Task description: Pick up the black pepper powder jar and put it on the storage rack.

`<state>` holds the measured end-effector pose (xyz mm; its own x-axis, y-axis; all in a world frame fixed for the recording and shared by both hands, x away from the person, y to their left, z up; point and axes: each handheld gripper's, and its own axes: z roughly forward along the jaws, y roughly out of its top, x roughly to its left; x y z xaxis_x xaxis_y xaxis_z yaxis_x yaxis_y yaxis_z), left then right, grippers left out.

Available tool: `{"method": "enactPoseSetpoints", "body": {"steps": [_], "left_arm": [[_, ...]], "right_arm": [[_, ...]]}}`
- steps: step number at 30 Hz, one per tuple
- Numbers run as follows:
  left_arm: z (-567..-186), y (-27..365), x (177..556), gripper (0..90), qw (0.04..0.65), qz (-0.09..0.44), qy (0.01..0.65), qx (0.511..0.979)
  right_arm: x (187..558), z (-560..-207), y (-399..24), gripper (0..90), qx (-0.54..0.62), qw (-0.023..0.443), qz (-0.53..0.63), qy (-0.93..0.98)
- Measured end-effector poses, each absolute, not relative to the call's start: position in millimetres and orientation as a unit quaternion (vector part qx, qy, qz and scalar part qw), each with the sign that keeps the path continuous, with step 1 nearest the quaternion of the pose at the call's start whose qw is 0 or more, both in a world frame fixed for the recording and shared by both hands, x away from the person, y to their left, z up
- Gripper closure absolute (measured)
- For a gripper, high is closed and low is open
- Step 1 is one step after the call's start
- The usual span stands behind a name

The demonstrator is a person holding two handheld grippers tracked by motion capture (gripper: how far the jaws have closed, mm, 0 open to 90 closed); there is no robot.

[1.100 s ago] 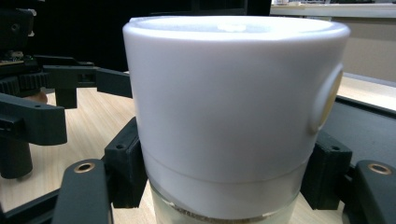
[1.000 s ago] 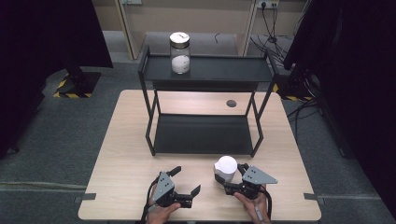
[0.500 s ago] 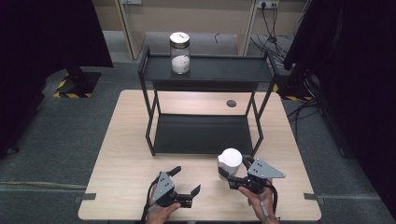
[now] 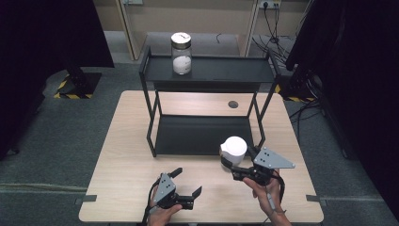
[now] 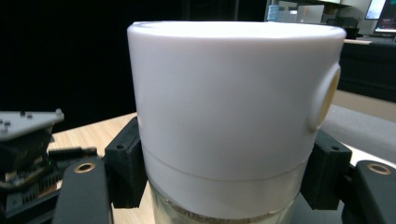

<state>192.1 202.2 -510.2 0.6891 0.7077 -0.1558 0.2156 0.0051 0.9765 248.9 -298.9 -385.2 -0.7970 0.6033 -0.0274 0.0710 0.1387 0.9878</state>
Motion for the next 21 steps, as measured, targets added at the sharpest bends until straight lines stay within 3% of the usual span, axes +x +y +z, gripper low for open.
{"method": "enactPoseSetpoints", "body": {"steps": [21], "left_arm": [[-510.5, 202.4, 192.0, 0.2, 0.622, 0.197, 0.343, 0.676]], "right_arm": [[277.0, -312.6, -284.4, 30.9, 0.226, 0.224, 0.619, 0.718]]}}
